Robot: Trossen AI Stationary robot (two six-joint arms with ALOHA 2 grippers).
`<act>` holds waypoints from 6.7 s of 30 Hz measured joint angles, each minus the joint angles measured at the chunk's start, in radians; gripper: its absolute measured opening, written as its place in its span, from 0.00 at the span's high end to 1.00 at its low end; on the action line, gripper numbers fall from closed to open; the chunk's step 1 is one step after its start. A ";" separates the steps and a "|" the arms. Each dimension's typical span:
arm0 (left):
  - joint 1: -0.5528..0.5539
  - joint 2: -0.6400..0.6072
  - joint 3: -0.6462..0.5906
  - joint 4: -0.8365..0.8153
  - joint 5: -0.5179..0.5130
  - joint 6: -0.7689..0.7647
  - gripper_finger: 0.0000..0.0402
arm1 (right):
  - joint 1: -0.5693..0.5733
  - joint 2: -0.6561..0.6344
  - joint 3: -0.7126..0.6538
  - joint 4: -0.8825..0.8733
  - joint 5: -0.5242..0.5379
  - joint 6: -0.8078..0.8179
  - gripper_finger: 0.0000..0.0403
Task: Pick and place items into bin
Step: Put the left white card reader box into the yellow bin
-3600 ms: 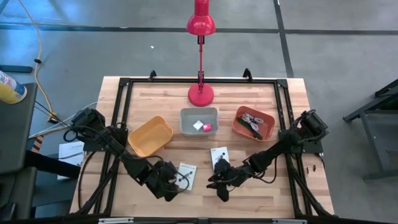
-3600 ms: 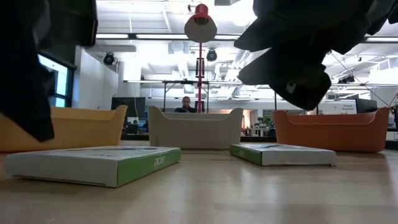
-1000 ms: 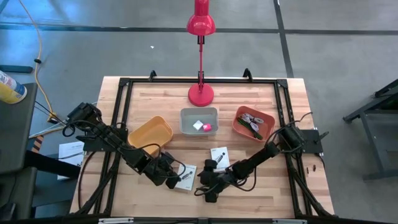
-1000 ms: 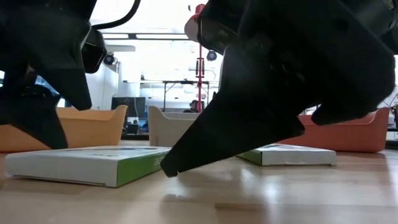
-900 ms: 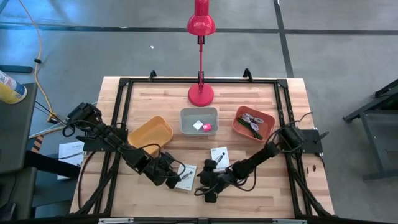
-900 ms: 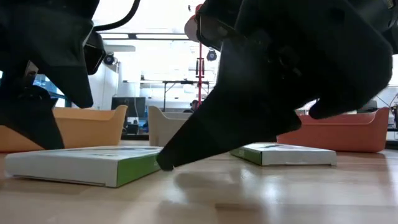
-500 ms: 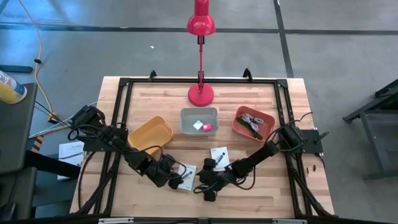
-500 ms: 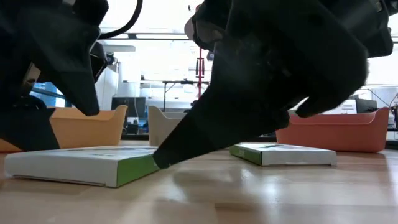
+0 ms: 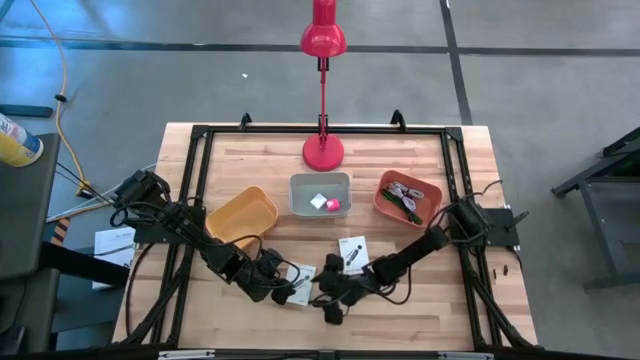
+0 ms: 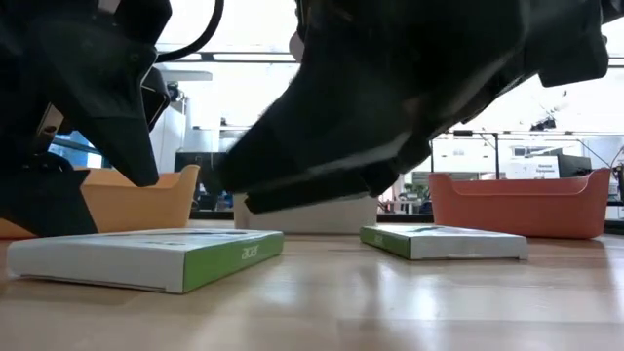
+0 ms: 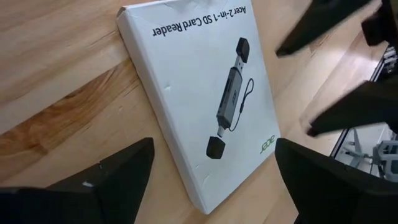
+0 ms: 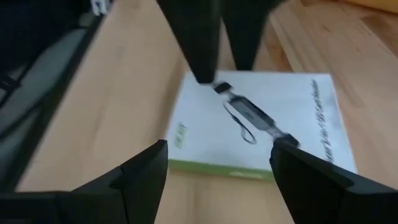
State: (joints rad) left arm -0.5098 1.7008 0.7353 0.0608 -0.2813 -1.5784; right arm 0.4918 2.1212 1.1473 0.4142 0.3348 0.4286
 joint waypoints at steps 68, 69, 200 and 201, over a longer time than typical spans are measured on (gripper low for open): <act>0.000 0.053 0.001 0.133 0.000 -0.050 0.21 | 0.037 0.094 0.025 -0.077 0.143 0.077 0.33; 0.000 0.053 0.001 0.134 -0.005 -0.051 0.21 | 0.037 0.094 0.025 -0.077 0.142 0.072 0.33; -0.001 -0.430 0.120 -0.514 -0.299 0.471 0.92 | 0.126 0.032 -0.075 0.015 0.129 0.220 0.36; -0.001 -0.452 0.120 -0.542 -0.299 0.468 0.92 | 0.126 0.032 -0.075 0.015 0.129 0.220 0.36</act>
State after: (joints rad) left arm -0.5106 1.2488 0.8557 -0.4810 -0.5807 -1.1099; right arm 0.6174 2.1536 1.0721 0.4293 0.4639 0.6483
